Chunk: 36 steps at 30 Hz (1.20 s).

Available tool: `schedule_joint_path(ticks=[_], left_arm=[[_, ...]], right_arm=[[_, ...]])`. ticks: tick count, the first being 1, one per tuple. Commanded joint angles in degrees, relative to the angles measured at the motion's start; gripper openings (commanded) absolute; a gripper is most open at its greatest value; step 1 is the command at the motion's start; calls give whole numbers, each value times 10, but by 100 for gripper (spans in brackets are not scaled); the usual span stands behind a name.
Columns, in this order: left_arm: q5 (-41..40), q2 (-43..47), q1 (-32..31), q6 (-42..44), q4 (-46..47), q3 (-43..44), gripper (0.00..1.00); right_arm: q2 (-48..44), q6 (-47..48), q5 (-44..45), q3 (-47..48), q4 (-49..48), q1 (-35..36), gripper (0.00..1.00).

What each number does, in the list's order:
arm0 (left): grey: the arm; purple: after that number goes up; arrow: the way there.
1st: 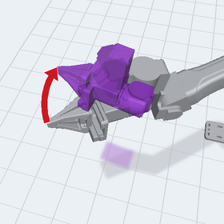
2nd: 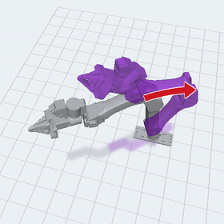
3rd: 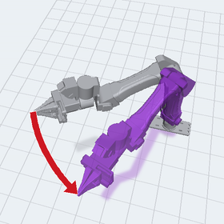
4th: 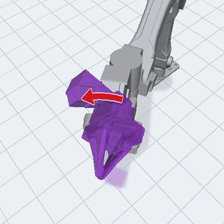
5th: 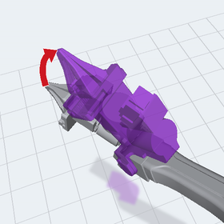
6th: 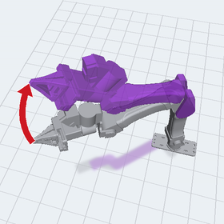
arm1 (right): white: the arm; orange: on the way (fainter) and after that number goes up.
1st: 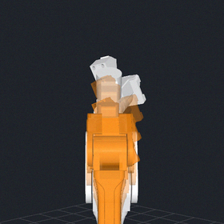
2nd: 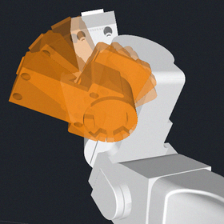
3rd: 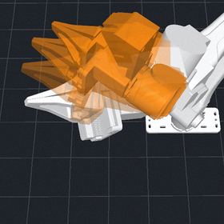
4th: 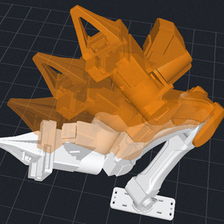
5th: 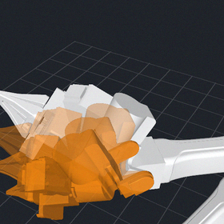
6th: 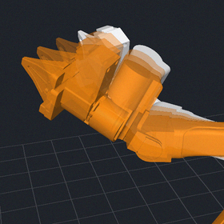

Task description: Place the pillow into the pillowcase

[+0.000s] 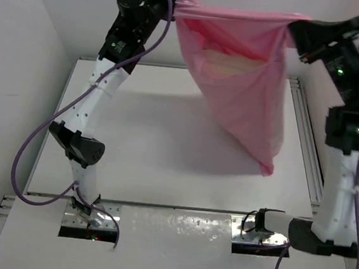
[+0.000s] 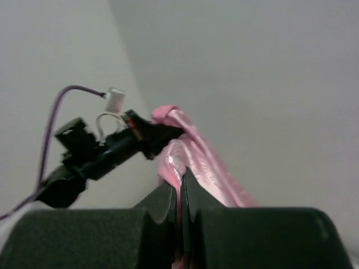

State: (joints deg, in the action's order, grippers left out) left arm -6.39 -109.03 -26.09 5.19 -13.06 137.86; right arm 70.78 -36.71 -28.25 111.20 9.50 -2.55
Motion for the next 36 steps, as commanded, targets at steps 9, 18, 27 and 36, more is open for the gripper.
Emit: schedule_joint_path(ticks=[9,18,27,36], left_arm=[[133,58,309,-71,-9,-349,2],[183,31,444,-62,-18,-389,44],[250,-12,517,-66,-125,-281,100],[247,215,426,224,-273,-567,100]], right_arm=[[236,159,-13,-100,91,455,0],[489,129,12,38,48,575,25],[475,326,89,79,200,625,99],[194,51,90,-328,126,192,12]])
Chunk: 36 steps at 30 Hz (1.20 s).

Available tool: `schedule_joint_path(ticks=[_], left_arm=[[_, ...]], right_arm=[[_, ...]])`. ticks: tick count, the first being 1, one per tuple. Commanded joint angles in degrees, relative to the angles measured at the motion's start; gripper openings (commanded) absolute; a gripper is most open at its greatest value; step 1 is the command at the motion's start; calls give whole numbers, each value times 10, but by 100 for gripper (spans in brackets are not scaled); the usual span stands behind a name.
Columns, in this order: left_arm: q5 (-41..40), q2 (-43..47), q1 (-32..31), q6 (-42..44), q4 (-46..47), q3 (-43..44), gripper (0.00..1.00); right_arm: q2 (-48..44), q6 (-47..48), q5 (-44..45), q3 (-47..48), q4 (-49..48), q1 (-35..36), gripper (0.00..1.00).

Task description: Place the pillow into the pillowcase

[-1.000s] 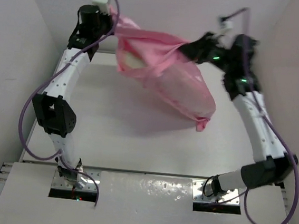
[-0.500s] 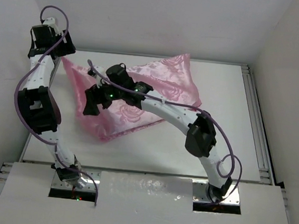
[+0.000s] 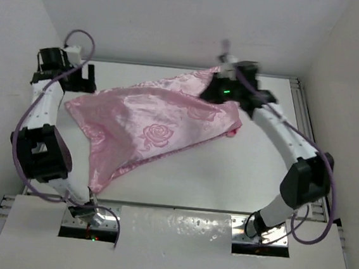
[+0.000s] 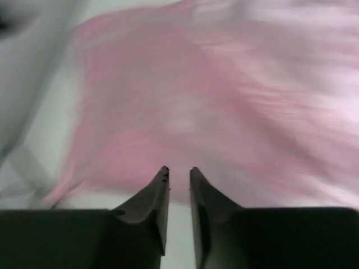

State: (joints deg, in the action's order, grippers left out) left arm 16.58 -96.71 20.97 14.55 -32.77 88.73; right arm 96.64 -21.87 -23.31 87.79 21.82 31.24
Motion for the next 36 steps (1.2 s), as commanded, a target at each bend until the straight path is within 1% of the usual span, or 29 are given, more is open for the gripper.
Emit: schedule_joint_path(ticks=[1,2,3,4,5,6,7,9,10,11,13,14,17,19,21,22,24,25,27,28,29,30,32,33,34,35,36], left_arm=[[17,113,-58,144,-72,-114,100],[17,135,-72,158,-67,-186,100],[13,171,-107,178,-56,-216,100],[3,185,-125,178,-48,-257,100],[-5,196,-154,172,-23,-270,100],[-13,208,-165,154,-15,-278,100],[-12,209,-175,148,-13,-281,100],[0,199,-203,135,-13,-276,100],[5,195,-204,132,-14,-276,100],[5,185,-240,134,-14,-279,100],[-11,173,-263,136,-10,-287,100],[-31,159,-282,136,2,-292,100],[-54,136,-298,134,30,-316,100],[-55,119,-301,127,46,-325,100],[-63,107,-302,122,57,-327,99],[-69,101,-303,118,67,-326,96],[-84,77,-302,116,68,-321,86],[-86,71,-300,115,64,-313,73],[-87,54,-299,115,58,-306,63],[-86,50,-299,116,51,-299,54],[-85,46,-300,116,49,-296,49],[-83,44,-300,119,47,-293,39],[-82,39,-301,120,41,-282,27],[-82,35,-299,122,39,-278,14],[-86,30,-297,119,37,-275,4],[-92,28,-292,115,39,-265,0],[-96,26,-286,114,39,-260,0]], right_arm=[[-79,-100,109,-165,3,-167,24],[-108,-106,136,-198,-6,-192,31],[-120,-111,152,-232,-16,-230,37],[-131,-134,157,-284,-40,-251,54],[-135,-147,149,-303,-55,-273,57],[-138,-163,137,-340,-72,-309,60],[-138,-191,128,-357,-105,-336,61],[-137,-213,135,-406,-145,-374,58],[-134,-231,147,-421,-181,-383,47],[-121,-238,144,-432,-204,-398,43],[-96,-249,112,-451,-265,-408,41],[-65,-252,74,-447,-273,-412,41],[-32,-243,42,-430,-305,-394,44],[-16,-234,43,-429,-324,-384,48],[1,-233,51,-421,-329,-369,49],[10,-234,54,-415,-326,-364,49],[35,-236,56,-391,-319,-354,49],[59,-240,56,-383,-317,-351,49],[79,-249,56,-370,-325,-347,49],[93,-258,60,-367,-332,-346,48],[98,-262,64,-365,-336,-343,48],[103,-267,69,-360,-336,-342,45],[118,-272,94,-356,-328,-343,35],[123,-276,99,-354,-326,-346,21],[126,-280,103,-355,-327,-350,13],[123,-287,103,-362,-327,-364,3],[116,-293,106,-369,-325,-374,0]])
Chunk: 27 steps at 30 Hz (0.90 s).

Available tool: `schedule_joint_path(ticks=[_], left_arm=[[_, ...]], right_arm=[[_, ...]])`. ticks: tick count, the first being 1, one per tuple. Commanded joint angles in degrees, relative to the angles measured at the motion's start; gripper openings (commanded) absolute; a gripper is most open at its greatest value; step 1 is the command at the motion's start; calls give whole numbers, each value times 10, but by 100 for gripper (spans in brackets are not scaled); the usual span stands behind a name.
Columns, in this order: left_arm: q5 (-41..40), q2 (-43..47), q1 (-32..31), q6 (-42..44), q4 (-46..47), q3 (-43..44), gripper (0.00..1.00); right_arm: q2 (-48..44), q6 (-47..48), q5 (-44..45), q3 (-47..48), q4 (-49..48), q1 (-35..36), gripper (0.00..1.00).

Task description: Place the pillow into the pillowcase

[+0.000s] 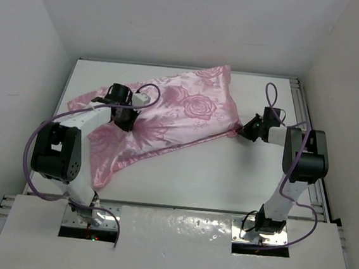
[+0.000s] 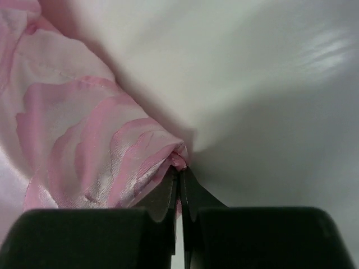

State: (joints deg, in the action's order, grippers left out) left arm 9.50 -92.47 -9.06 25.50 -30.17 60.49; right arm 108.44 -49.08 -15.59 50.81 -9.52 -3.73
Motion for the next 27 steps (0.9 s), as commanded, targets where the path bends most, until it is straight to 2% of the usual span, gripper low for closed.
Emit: schedule_joint_path(ticks=[1,5,6,8,10,14,15,16,17,18,19,20,21,22,24,27], left_arm=[[-39,-17,32,-2,17,29,0],[-91,-16,80,3,42,59,0],[-92,-16,84,13,44,73,0],[-111,-11,74,50,45,84,0],[-114,4,44,85,58,84,0],[-110,24,-3,102,85,71,0],[-112,20,-13,98,82,73,8],[-118,14,-16,87,78,81,22],[-119,11,-17,79,72,88,44],[-120,9,-7,70,57,96,72],[-115,11,1,43,49,115,82],[-103,13,31,29,26,126,97],[-99,27,51,1,14,136,99],[-58,38,70,-8,4,149,100],[-25,71,140,-23,-29,153,100],[-39,104,212,-22,-87,140,100]], right_arm=[[-14,-27,43,-10,-2,-47,0],[-146,0,92,-101,2,-119,0],[-208,31,97,-107,17,-131,0],[-265,76,108,-112,41,-147,0],[-339,136,117,-113,65,-139,0],[-443,137,165,-180,72,-94,0],[-456,109,160,-194,69,-94,0],[-468,98,159,-213,69,-97,0],[-467,95,144,-219,74,-99,7],[-462,94,135,-219,92,-99,28],[-447,97,113,-212,111,-95,35],[-437,113,102,-208,124,-88,42],[-431,122,105,-202,149,-76,52],[-418,134,115,-196,160,-46,54],[-403,145,132,-196,183,-10,56],[-382,121,102,-207,173,6,54]])
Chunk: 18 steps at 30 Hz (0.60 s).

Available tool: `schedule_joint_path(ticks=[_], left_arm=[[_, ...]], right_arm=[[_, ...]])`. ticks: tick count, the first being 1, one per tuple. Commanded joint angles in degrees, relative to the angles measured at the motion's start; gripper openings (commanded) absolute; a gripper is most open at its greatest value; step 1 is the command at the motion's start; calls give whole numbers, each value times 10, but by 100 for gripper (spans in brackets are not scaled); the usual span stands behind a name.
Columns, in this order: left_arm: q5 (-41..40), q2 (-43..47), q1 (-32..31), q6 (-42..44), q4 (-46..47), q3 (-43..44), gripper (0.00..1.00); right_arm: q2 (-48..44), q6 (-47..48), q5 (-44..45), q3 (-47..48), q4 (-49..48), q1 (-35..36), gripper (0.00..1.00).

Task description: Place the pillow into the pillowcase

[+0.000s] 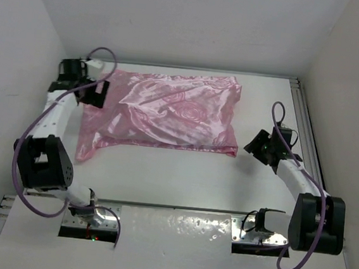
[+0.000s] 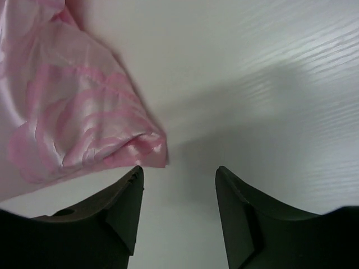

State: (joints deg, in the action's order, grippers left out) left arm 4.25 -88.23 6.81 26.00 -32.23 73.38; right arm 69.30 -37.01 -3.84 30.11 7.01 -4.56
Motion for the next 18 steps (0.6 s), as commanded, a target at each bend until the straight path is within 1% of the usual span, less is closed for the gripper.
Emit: schedule_joint_path(ticks=[1,3,4,5,6,7,8,10,11,14,17,18], left_arm=[[-13,65,85,-24,-97,-9,98],[-38,68,121,-25,-114,-41,95],[-39,68,139,-29,-115,-61,93],[-40,67,178,-31,-109,-102,93],[-62,64,195,-31,-102,-121,93],[-64,61,218,-31,-97,-137,93],[-64,53,226,-24,-87,-162,93],[-45,42,232,-10,-60,-182,99],[-30,27,230,3,-51,-198,100],[-27,-18,216,7,-19,-198,100],[-26,-75,213,-9,-5,-171,100],[-28,-88,215,-14,-5,-163,100]], right_arm=[[28,-28,-45,-9,-7,15,52],[46,-63,-67,-28,-31,6,52],[62,-82,-92,-34,-46,3,53],[66,-114,-100,-39,-65,-1,55],[72,-130,-106,-45,-93,-1,58],[73,-157,-108,-48,-104,-1,62],[78,-168,-108,-51,-128,-1,63],[82,-180,-102,-50,-144,6,66],[93,-176,-95,-37,-140,16,67],[125,-150,-54,-11,-111,40,67],[159,-158,-56,-15,-133,41,64],[167,-163,-57,-16,-142,58,63]])
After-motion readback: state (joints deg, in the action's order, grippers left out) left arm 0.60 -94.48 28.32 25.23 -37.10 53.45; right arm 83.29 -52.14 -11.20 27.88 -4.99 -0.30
